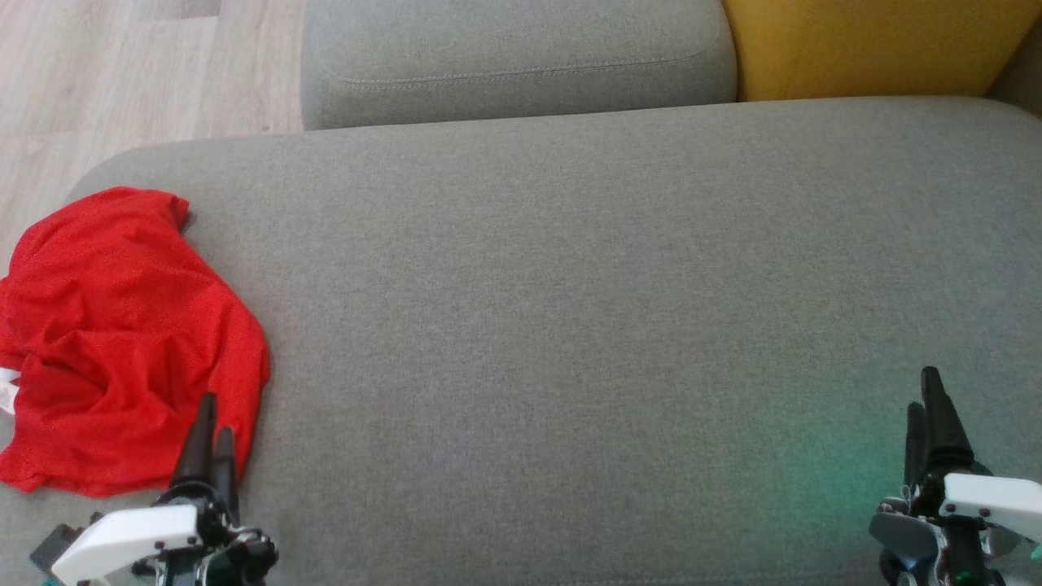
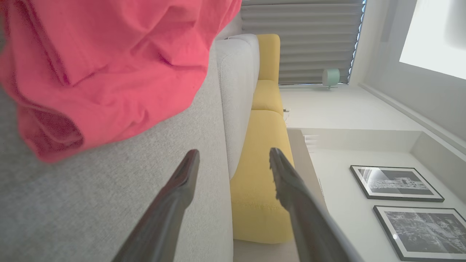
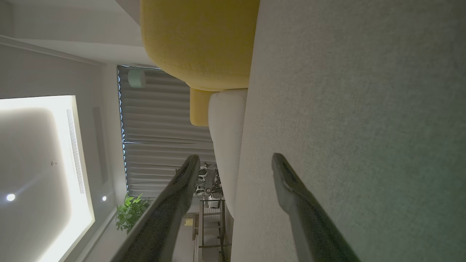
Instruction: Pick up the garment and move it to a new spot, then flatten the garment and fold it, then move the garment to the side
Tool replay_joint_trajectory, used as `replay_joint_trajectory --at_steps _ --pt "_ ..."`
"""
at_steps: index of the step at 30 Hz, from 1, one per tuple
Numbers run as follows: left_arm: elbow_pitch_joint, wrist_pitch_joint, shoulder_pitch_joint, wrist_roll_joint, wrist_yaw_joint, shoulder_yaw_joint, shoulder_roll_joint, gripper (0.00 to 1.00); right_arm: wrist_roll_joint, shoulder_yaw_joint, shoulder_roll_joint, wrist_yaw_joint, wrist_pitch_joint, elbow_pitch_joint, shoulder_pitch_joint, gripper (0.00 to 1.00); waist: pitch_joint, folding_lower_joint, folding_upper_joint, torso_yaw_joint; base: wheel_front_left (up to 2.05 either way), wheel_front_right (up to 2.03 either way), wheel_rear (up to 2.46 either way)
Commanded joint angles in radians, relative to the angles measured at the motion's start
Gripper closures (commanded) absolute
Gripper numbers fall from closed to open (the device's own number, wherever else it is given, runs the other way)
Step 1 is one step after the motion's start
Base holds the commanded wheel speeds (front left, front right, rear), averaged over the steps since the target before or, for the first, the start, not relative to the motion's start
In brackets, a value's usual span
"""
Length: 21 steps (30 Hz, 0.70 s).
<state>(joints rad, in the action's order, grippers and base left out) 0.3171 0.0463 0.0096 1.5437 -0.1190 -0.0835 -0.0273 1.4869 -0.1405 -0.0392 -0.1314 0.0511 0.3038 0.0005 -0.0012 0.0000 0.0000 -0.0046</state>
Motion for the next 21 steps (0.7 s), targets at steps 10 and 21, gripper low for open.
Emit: replay_joint_trajectory --at_steps 10,21 --pt "-0.08 -0.035 -0.089 -0.102 -0.003 -0.049 -0.013 0.0 -0.18 -0.005 -0.005 0.0 -0.037 -0.087 -0.065 0.0 0.001 0.0 0.0 -0.005 0.0 0.0 0.0" --pt "-0.182 -0.064 -0.11 -0.224 0.022 -0.051 -0.014 0.0 -0.402 -0.003 -0.013 0.0 -0.067 -0.172 -0.094 0.0 0.001 0.0 0.0 -0.007 0.0 0.0 0.0"
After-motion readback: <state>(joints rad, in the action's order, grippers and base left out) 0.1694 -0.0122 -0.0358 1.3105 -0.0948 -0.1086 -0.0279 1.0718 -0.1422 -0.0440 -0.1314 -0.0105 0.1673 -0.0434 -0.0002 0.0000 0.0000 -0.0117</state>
